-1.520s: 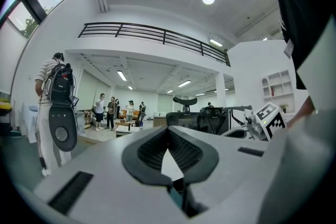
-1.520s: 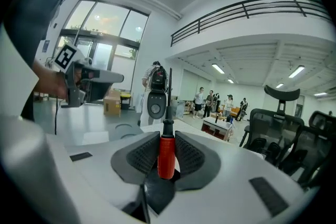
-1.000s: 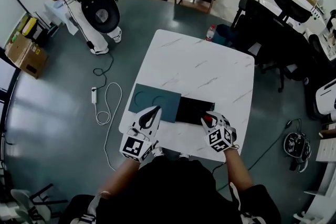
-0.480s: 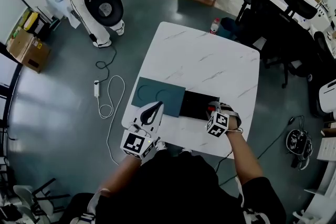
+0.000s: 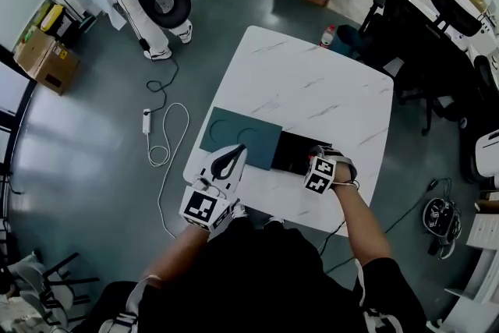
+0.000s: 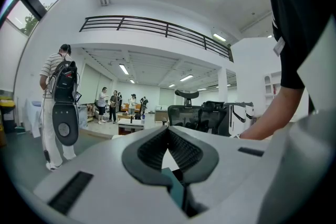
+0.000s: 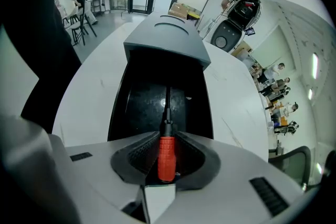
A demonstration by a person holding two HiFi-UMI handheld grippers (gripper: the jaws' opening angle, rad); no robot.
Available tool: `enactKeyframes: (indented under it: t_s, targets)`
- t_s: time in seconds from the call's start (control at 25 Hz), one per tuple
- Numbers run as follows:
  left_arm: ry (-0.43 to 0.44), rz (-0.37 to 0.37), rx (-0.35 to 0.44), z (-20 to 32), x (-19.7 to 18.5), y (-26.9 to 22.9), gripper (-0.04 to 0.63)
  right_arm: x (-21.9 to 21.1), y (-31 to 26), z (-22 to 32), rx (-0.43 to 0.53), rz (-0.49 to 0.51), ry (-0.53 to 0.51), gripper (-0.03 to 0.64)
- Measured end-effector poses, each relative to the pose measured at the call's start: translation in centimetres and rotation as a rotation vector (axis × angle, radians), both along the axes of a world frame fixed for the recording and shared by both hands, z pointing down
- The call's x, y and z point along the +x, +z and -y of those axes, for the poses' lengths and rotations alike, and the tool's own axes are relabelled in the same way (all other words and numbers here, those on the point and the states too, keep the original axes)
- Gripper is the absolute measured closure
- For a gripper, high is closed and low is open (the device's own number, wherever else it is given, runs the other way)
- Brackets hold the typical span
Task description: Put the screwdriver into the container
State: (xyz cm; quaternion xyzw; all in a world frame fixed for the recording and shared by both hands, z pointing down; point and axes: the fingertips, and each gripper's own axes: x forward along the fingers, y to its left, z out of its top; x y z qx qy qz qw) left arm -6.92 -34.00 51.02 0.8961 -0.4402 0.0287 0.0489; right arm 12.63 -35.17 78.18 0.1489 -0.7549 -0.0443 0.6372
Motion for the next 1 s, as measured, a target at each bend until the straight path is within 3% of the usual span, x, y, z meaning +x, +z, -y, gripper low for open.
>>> enactKeyframes:
  t_s: [0.4,0.48,0.6,0.68,0.8,1.0]
  targets:
    - [0.006,0.013,0.004,-0.1,-0.1,-0.1,0.591,-0.3,0.5,-0.5,-0.037,-0.010,0.023,0.502]
    - [0.010,0.012,-0.001,-0.2,0.0,-0.1,0.591,-0.7,-0.8,-0.7,-0.022,0.018,0.039,0.465]
    - [0.029,0.019,0.014,-0.1,0.4,-0.6,0.591,-1.4,-4.1,-1.0,0.029,0.102,0.080,0.462]
    - [0.040,0.018,0.024,-0.1,0.6,-1.1,0.591,-1.9,-7.2,-1.1,0.090,0.210,0.131,0.462]
    - [0.043,0.003,0.030,-0.3,1.1,-1.3,0.591,-2.5,-12.5,-1.7,0.187,0.456,0.271,0.465]
    - [0.054,-0.013,0.042,-0.6,2.0,-1.6,0.591,-2.9,-21.6,-2.3,0.375,0.874,0.469,0.555]
